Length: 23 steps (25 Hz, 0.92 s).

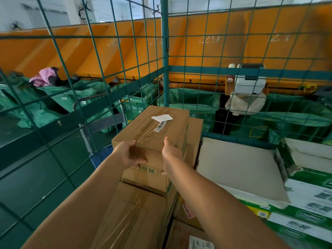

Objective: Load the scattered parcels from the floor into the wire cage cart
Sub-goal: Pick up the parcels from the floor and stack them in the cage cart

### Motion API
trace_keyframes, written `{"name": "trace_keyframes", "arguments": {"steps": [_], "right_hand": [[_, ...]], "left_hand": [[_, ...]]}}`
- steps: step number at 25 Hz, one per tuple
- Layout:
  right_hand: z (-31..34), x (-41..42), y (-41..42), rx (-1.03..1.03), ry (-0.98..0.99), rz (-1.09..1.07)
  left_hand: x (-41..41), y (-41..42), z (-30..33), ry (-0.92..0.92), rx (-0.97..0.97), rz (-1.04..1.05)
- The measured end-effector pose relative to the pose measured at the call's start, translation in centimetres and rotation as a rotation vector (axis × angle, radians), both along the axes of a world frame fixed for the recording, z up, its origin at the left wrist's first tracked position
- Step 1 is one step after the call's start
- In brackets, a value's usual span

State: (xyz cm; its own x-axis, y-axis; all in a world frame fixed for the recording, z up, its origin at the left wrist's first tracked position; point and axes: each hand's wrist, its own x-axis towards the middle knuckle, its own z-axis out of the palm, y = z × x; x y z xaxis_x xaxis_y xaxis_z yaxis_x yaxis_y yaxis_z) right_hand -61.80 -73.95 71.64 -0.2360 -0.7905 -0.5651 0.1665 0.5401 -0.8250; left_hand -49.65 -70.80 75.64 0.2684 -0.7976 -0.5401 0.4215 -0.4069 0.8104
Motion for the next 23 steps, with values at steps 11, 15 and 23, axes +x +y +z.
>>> {"name": "trace_keyframes", "arguments": {"steps": [11,15,23], "right_hand": [[-0.2,-0.7,-1.3,-0.062,0.035,0.053],[0.1,-1.8,-3.8,-0.073,-0.026,0.04],[0.6,-3.7,-10.9,-0.05,-0.054,0.026]], "left_hand": [[-0.2,-1.3,-0.4,0.094,0.068,0.043],[-1.2,-3.6,-0.2,0.074,0.069,0.012],[-3.0,-11.3,-0.9,-0.024,0.036,-0.022]]}}
